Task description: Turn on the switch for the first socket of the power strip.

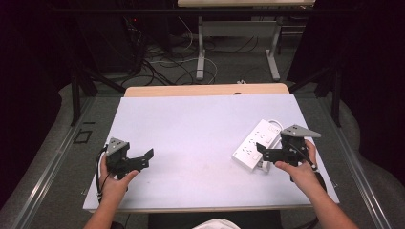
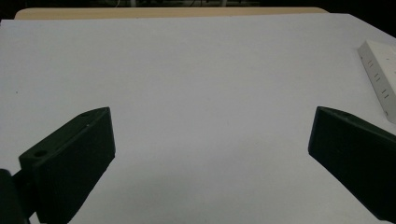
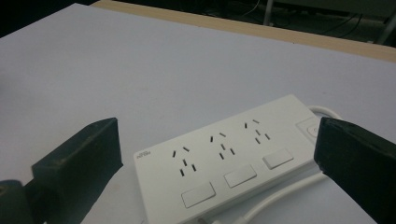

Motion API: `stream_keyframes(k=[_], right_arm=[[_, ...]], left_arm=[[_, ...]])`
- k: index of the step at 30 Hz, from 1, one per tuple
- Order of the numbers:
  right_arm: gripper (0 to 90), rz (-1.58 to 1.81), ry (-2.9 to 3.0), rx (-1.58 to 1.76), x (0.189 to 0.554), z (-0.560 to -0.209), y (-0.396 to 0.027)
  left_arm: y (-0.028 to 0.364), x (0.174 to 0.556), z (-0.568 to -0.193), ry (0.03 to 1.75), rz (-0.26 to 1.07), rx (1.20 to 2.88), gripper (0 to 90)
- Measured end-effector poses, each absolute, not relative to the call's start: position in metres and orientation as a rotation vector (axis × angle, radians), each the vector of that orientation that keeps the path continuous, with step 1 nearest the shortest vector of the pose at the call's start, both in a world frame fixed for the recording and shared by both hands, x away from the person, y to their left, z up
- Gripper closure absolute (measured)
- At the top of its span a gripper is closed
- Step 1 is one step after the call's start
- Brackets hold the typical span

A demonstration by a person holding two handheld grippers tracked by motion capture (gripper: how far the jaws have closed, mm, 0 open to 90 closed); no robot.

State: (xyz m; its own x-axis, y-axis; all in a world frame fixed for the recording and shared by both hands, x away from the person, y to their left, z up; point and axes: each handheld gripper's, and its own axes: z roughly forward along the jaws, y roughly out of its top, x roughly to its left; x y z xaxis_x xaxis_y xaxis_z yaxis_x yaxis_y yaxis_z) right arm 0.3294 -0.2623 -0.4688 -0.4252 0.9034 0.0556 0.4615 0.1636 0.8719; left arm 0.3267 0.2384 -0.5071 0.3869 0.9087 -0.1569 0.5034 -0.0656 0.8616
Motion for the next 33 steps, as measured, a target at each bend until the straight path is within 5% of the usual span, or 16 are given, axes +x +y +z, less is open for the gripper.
stream_keyframes(k=[33], right_arm=[[1.4,1.164,1.852,1.423,0.315,-0.526,-0.301]], left_arm=[[0.238,0.327,-0.508,1.253,0.547,1.719,0.4]])
